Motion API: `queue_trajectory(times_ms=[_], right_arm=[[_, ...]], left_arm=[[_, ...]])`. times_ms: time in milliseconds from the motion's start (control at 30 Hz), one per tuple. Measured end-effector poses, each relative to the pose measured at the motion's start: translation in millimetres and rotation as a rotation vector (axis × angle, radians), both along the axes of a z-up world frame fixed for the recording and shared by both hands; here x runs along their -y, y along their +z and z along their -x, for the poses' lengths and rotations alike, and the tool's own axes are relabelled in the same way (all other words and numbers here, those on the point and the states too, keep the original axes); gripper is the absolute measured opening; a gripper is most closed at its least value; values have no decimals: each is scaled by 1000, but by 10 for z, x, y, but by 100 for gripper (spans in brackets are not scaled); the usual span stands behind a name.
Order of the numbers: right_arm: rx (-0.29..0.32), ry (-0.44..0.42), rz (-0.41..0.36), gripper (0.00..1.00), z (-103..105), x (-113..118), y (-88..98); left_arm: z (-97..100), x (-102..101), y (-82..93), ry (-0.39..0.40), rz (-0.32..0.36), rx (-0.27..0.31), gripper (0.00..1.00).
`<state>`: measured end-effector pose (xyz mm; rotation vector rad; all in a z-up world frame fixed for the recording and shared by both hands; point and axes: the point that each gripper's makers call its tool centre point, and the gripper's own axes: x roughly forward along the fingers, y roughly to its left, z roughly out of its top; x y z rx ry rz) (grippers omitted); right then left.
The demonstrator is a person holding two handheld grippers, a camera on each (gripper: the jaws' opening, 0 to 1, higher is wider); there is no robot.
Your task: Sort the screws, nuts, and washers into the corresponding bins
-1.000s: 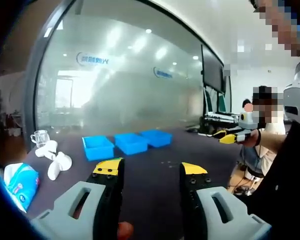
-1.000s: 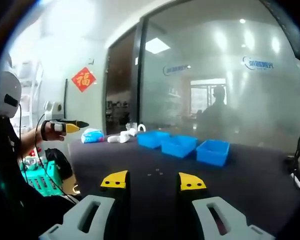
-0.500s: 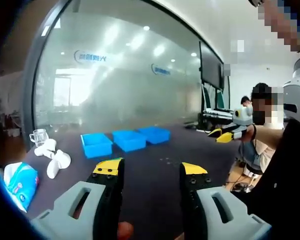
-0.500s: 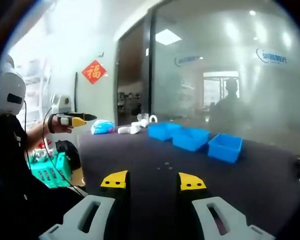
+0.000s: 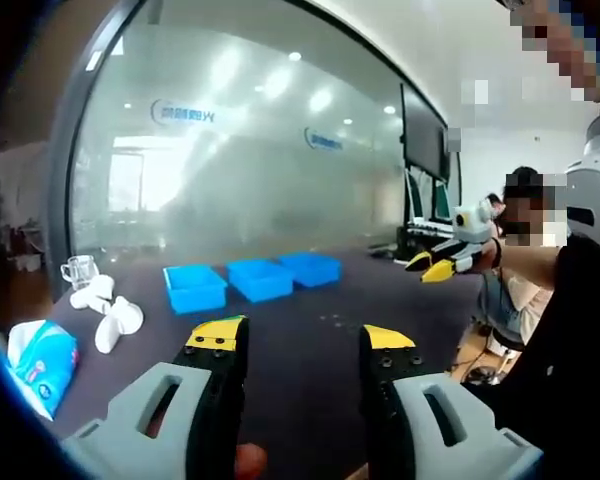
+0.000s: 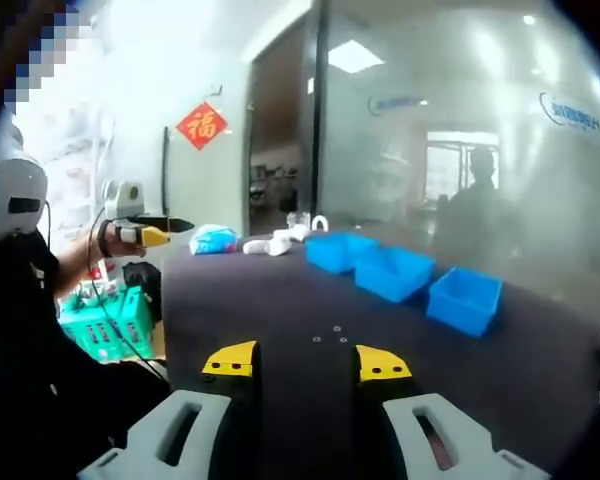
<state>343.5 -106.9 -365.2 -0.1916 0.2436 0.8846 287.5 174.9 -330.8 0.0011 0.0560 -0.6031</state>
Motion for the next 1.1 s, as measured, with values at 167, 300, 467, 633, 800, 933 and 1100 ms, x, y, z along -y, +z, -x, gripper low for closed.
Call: queue_trajectory(times_ms=[167, 300, 467, 633, 800, 933, 1100], right_arm=[[-32, 39, 45, 31, -43, -96, -7], [-58, 72, 92, 31, -104, -178, -17], [-80, 101, 135, 30, -174, -254, -45], [-112, 146, 203, 30, -219, -352, -129], [-139, 194, 277, 29, -264, -484, -225], [-154, 227, 328, 28, -344, -594, -290], [-183, 271, 391, 27, -441, -713, -368]], left_arm=[[13, -22, 8, 2, 3, 3, 43], [18, -38, 13, 5, 6, 7, 43], [25, -60, -4, 6, 4, 4, 43], [35, -89, -45, 6, 2, -7, 43], [37, -105, -86, 6, 2, -16, 43], [41, -96, -121, 2, -4, -28, 43], [46, -81, -129, -2, -3, -33, 43]])
